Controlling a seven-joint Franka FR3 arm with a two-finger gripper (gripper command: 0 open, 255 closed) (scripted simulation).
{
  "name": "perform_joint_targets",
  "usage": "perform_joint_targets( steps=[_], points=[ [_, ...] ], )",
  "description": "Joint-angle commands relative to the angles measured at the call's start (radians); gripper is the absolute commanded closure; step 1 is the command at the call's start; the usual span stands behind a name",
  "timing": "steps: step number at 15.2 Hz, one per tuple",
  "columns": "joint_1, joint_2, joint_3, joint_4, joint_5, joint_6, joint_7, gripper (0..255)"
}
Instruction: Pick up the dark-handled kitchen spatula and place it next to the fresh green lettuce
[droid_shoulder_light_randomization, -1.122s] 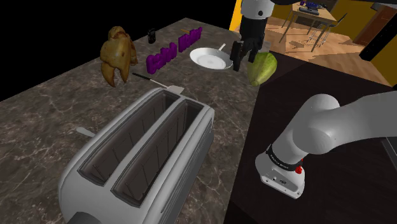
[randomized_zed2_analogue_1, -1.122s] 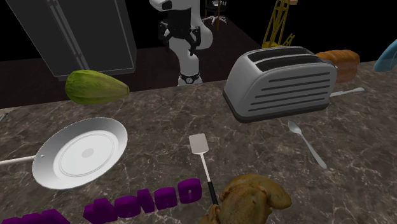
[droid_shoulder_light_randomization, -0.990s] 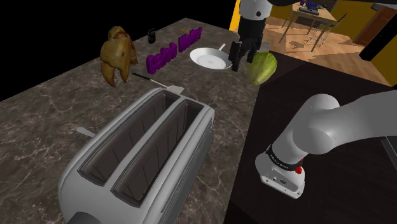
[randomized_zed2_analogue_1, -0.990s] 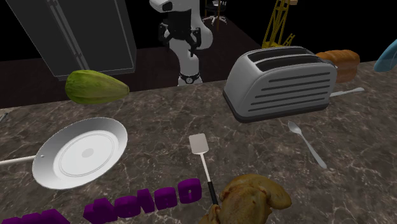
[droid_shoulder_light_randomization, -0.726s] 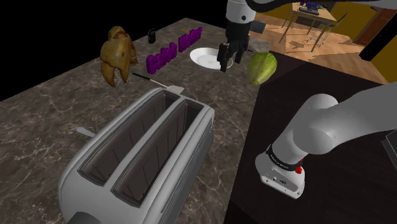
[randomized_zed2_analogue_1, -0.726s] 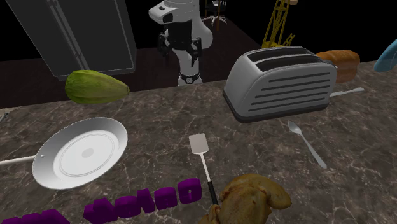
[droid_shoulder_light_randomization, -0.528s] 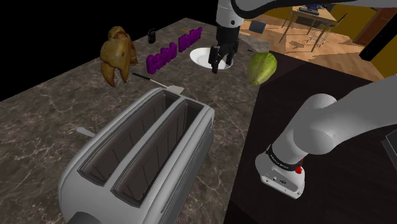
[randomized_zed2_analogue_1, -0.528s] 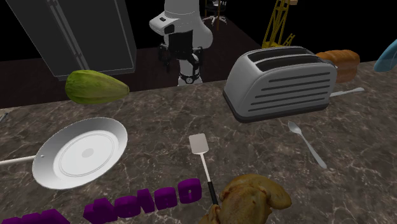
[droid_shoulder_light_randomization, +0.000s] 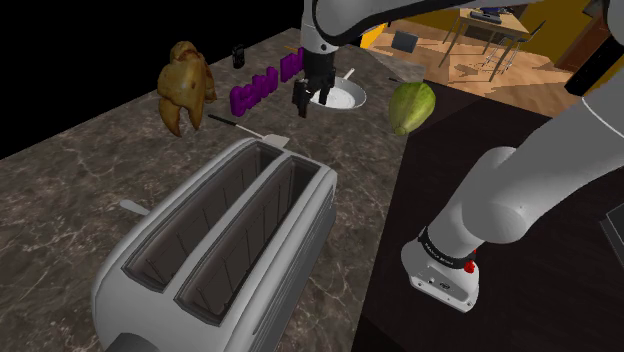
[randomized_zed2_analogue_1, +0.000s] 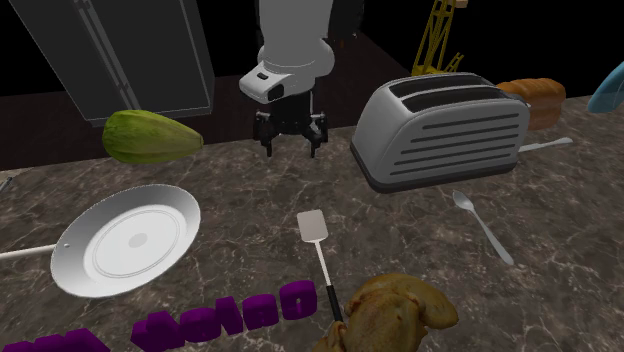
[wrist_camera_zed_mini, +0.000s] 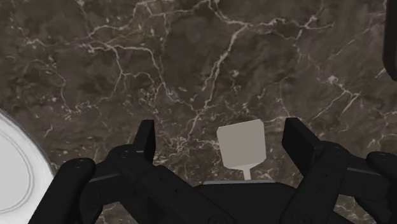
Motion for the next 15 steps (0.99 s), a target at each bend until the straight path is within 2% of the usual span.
perform_joint_targets(
  steps=[1,8,15],
  points=[
    [0.005,0.078,0.001,0.045,0.004,0.045,-0.02,0],
    [0.024,0.326,0.017,0.237,0.017,0.138,-0.077,0],
    [0.042,0.576,0.04,0.49,0.02,0.172,-0.126,0]
  ],
)
